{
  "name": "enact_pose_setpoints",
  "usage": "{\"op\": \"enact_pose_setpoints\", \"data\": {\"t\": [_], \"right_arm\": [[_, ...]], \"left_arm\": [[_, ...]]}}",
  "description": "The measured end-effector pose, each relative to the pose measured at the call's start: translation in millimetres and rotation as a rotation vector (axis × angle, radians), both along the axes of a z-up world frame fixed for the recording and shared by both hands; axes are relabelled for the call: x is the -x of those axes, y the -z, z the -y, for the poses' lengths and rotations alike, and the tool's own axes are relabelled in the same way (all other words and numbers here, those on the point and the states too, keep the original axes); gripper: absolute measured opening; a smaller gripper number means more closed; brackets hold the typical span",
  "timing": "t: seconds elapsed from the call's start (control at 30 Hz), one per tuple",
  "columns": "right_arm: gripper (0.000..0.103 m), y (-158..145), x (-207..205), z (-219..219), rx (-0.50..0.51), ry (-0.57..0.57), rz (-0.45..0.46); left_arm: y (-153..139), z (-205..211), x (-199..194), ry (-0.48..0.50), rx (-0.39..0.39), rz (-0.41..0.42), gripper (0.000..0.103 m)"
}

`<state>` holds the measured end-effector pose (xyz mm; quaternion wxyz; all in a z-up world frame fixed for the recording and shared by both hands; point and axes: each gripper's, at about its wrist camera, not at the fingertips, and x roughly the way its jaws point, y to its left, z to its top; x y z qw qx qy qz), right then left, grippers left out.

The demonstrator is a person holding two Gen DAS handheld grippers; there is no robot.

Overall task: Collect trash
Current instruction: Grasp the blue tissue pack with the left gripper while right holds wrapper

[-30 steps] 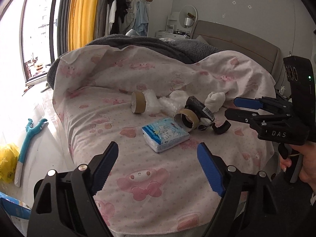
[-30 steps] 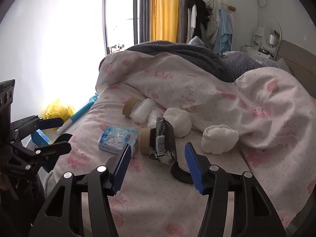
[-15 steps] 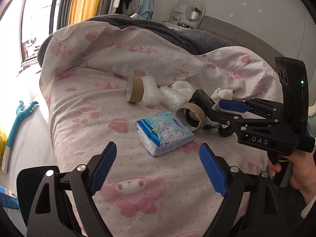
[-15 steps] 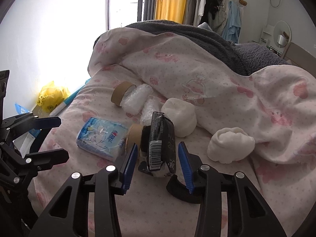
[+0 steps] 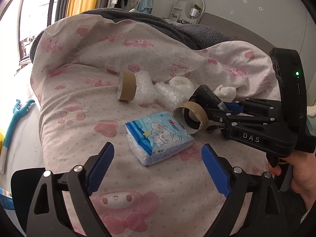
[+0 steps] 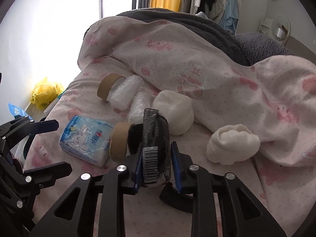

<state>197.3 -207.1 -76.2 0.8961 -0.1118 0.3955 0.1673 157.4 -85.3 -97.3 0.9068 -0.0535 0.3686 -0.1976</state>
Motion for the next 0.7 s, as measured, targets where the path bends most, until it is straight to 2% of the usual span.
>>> {"op": "enact_pose_setpoints", "data": {"t": [0.07, 0.17, 0.33, 0.47, 0.7], "right_arm": [[0.014, -3, -2, 3, -0.019, 0.015, 0.004], [0.012, -7, -3, 6, -0.025, 0.030, 0.013], [0.012, -13, 1, 11, -0.037, 0.056, 0.041], [0.012, -22, 3, 25, -0.122, 0.086, 0.058], [0.012, -35, 4, 28, -0.191, 0.107, 0.076]], "left_arm": [[2, 4, -3, -0.001, -0.003, -0.005, 0.093], [6, 11, -8, -0.008, -0.017, -0.010, 0.094], [8, 18, -15, -0.023, -0.044, -0.013, 0.095], [10, 23, -19, -0.034, -0.084, -0.018, 0.096], [18, 30, -30, -0.036, -0.135, -0.046, 0.096]]}}
